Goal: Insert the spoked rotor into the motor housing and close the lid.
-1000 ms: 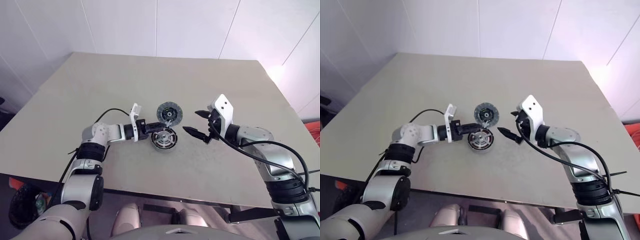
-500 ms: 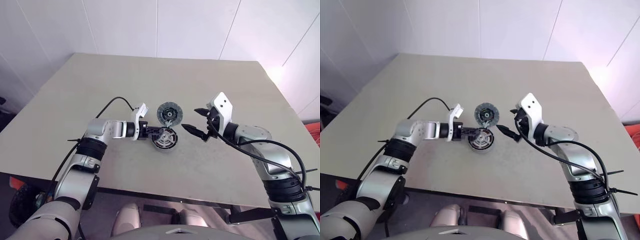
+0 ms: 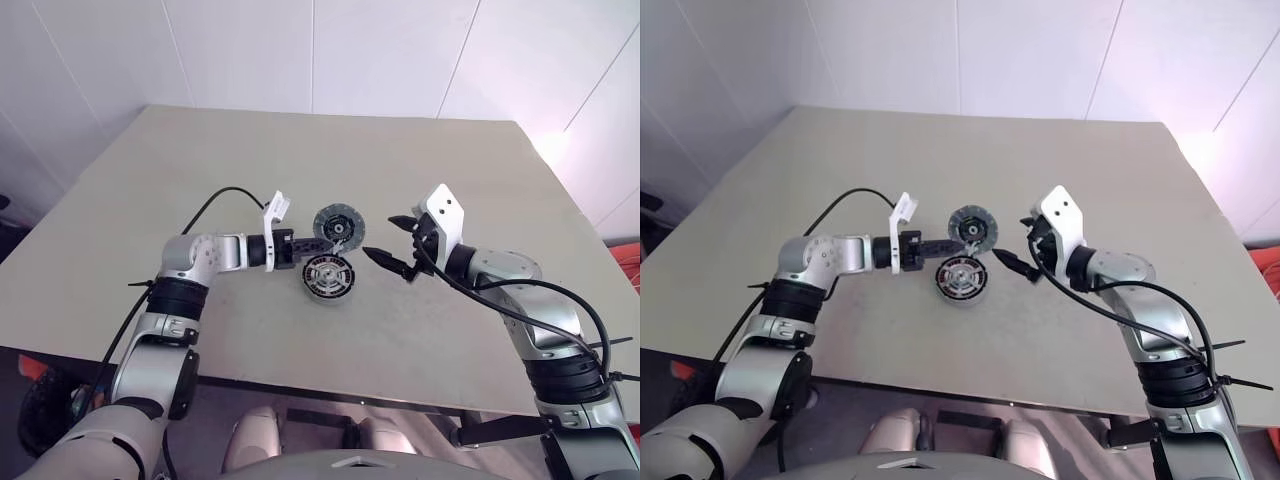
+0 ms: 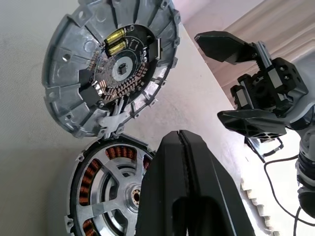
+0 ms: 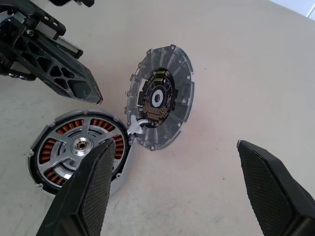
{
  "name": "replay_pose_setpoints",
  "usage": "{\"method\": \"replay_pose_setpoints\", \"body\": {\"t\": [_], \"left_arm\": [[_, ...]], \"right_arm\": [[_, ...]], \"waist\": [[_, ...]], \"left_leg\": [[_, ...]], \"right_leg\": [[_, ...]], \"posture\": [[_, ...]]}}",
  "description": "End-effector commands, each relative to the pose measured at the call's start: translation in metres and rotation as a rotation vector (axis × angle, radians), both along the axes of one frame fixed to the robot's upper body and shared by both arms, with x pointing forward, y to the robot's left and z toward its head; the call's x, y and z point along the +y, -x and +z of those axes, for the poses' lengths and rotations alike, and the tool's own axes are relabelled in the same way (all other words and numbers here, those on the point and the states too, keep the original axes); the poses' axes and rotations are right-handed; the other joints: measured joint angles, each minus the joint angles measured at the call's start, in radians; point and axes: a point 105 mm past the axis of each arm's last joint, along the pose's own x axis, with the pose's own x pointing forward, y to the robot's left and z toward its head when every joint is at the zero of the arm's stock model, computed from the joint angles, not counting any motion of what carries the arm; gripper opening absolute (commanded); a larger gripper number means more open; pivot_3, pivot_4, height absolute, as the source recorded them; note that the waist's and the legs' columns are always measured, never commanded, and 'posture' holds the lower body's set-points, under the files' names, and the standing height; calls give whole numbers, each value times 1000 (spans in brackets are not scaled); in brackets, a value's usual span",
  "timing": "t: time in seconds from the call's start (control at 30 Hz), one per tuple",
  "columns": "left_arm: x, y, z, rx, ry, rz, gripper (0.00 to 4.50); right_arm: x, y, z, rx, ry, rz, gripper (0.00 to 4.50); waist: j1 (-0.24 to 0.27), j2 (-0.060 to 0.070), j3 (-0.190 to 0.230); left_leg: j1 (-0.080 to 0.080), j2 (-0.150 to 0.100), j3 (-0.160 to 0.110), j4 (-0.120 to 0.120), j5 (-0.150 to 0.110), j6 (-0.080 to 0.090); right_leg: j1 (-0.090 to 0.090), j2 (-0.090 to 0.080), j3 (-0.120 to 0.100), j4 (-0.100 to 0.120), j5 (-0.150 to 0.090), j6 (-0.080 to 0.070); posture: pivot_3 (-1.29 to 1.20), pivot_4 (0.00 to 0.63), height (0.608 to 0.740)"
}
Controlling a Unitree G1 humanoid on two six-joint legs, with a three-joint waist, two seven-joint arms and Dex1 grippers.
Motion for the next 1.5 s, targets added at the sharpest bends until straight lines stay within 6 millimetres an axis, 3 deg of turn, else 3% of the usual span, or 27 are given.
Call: {"method": "replay_pose_setpoints", "body": {"t": [0.03, 0.27, 0.37, 0.47, 0.6, 0.8, 1.07, 1.5], "left_arm": [[-7, 4, 14, -15, 31, -40, 34], [-22, 17, -24, 128, -159, -116, 34], [-20, 16, -50, 154, -302, -102, 34], [-17, 16, -60, 137, -379, -115, 34], [-14, 12, -55, 114, -360, -109, 34], [-3, 1, -23, -21, -234, -69, 34], [32, -12, -6, -356, -360, 10, 34], [27, -11, -2, -399, -359, 13, 34]], "right_arm": [[4, -1, 12, -47, 0, 26, 4500], [6, -2, 14, -55, -5, 28, 4500], [5, -3, 15, -61, -10, 17, 4500], [4, -3, 15, -67, -11, 6, 4500], [3, -4, 16, -72, -15, -4, 4500], [4, -5, 17, -76, -12, 2, 4500], [8, -7, 18, -75, -6, 29, 4500], [11, -10, 19, -82, -8, 40, 4500]], "waist": [[0, 0, 0], [1, 0, 0], [1, 0, 0], [2, 1, 0], [2, 1, -1], [-7, 1, -1], [-7, 2, -1], [-3, 2, -1]], "left_leg": [[0, 0, 0, 0, 0, 0], [1, 0, 0, 0, 0, 0], [1, 0, 0, 0, 0, 0], [3, 0, 0, 0, 0, 0], [7, -1, 0, 0, 0, -1], [6, -1, 0, 0, 1, -2], [2, 0, -1, -1, 1, -1], [-5, -1, -1, -1, 1, -1]], "right_leg": [[0, 0, 0, 0, 0, 0], [1, 0, 0, 0, 0, 0], [1, 0, 0, 0, 0, 0], [3, -1, 0, 0, 0, 0], [7, -1, 0, 0, 0, 0], [5, -1, 0, 0, 0, 0], [1, -1, -1, 1, 0, 0], [-4, -1, -1, 1, 0, 0]], "posture": [[0, 0, 740], [0, 0, 740], [0, 0, 740], [0, 0, 740], [0, 0, 740], [0, 0, 740], [0, 0, 740], [0, 0, 740]]}}
